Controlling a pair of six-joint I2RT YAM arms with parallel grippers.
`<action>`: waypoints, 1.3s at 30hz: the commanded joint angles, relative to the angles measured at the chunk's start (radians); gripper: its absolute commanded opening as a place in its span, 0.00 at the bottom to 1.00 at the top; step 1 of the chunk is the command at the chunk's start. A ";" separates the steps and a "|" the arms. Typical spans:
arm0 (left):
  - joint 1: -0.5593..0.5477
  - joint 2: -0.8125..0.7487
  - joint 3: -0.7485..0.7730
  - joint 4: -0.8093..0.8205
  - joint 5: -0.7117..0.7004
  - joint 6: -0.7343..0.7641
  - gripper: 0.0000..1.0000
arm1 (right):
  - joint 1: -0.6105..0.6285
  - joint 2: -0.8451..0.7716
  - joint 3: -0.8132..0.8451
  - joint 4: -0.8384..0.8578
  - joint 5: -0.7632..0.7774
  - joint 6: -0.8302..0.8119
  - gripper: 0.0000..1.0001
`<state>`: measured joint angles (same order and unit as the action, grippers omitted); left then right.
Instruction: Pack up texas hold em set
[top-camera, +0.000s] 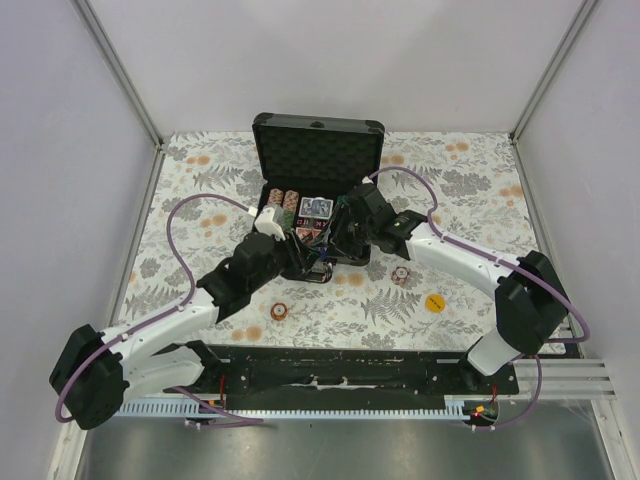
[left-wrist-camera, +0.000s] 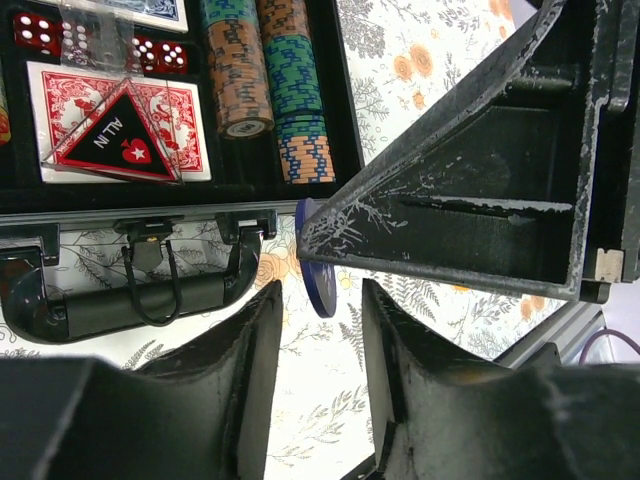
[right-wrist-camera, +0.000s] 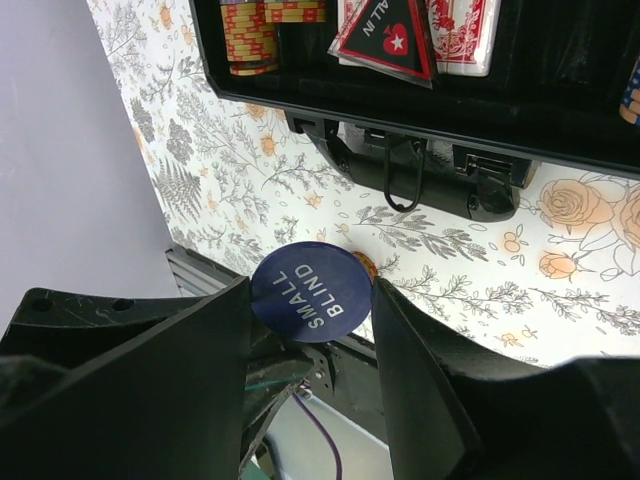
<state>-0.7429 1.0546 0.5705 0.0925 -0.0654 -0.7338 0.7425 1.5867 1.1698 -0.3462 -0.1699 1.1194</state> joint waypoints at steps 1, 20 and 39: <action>-0.006 0.005 0.046 0.033 -0.053 -0.026 0.41 | 0.006 -0.022 -0.004 0.039 -0.028 0.019 0.53; -0.006 0.013 0.074 -0.022 -0.106 -0.012 0.63 | 0.012 0.048 0.045 0.023 0.021 -0.039 0.53; -0.004 -0.091 0.057 -0.224 -0.306 -0.021 0.79 | 0.014 0.418 0.347 -0.004 0.237 -0.257 0.53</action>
<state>-0.7437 0.9920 0.6052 -0.1131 -0.3191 -0.7425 0.7502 1.9724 1.4441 -0.3538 0.0002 0.9306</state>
